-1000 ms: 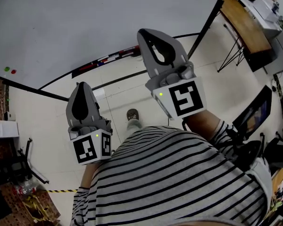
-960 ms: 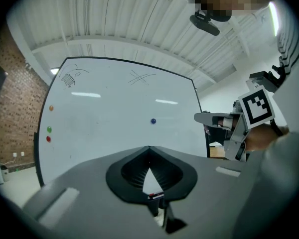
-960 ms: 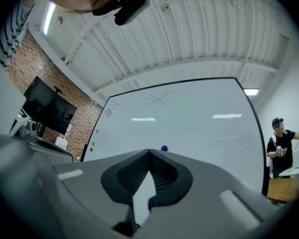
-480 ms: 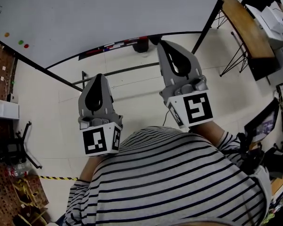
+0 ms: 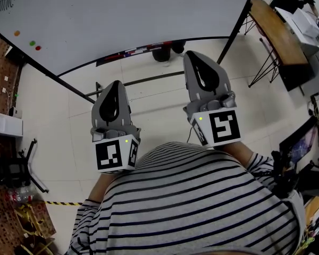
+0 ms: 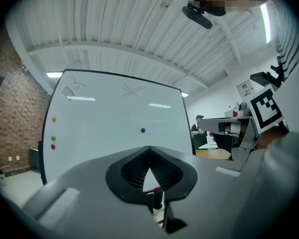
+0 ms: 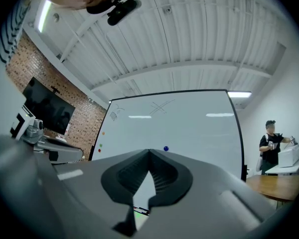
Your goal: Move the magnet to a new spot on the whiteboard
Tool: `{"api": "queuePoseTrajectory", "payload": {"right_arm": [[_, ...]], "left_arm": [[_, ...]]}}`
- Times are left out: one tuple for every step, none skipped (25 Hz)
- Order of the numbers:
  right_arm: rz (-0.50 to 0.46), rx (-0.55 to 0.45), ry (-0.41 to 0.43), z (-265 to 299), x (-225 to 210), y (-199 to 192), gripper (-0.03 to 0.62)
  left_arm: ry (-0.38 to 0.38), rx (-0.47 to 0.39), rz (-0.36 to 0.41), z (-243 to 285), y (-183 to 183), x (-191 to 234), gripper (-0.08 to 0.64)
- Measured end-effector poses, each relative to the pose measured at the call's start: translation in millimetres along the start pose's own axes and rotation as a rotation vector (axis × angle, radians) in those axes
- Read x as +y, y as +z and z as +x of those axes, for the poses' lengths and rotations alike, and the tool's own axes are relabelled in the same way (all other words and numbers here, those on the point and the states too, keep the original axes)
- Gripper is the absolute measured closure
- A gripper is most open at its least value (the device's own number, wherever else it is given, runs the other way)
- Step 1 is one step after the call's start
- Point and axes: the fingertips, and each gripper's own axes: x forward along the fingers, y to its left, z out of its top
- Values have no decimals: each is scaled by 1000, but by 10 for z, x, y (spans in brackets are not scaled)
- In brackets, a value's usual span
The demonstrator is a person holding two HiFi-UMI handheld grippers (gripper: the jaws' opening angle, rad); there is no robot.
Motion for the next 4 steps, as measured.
{"api": "queuePoseTrajectory", "payload": {"right_arm": [[-5, 2, -4, -29, 57, 19, 592], [-12, 7, -6, -54, 105, 27, 592], [-19, 11, -8, -74, 151, 32, 592], [-25, 15, -10, -91, 195, 37, 592]], "left_arm": [[-5, -3, -2, -57, 16, 24, 545], [-8, -5, -6, -104, 26, 47, 545], [-11, -7, -10, -147, 34, 71, 545], [-13, -8, -15, -188, 42, 95, 545]]}}
